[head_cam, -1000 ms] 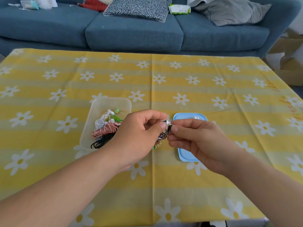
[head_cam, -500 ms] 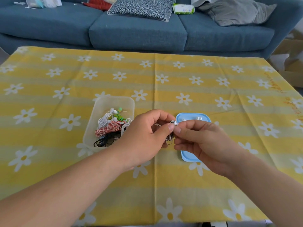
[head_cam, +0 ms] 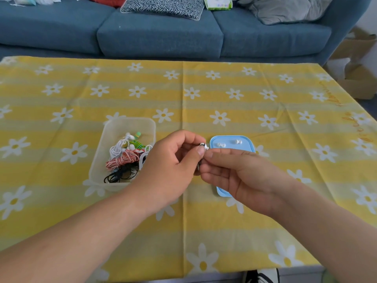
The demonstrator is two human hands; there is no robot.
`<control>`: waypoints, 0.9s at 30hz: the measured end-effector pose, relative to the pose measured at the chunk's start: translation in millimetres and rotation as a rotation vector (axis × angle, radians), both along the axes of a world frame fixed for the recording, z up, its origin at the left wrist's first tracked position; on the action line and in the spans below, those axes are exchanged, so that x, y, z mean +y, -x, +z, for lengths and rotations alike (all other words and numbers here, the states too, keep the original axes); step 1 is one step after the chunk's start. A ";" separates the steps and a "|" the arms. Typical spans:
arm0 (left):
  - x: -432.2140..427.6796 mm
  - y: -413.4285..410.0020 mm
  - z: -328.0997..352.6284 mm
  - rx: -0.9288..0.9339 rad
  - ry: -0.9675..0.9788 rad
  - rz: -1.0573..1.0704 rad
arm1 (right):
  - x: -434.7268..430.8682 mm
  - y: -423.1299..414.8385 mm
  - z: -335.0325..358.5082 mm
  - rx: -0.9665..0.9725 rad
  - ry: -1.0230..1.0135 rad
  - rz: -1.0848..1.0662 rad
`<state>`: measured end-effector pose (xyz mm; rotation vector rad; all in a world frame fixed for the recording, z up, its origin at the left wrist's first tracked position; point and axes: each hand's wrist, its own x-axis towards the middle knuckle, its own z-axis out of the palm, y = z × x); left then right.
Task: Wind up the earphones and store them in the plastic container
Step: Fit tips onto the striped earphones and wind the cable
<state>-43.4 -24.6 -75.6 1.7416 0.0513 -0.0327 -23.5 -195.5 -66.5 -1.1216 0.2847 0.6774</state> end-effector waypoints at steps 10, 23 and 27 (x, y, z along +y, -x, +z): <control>4.9 -0.6 2.7 0.171 0.075 -0.010 | -38.7 -27.2 -9.2 -0.397 0.901 -0.158; 3.8 0.6 2.1 0.195 0.092 0.033 | -29.6 -41.4 -47.8 -0.536 1.243 0.209; 6.9 0.9 4.1 0.193 0.128 0.026 | -32.1 -40.7 -47.1 -0.587 1.284 0.204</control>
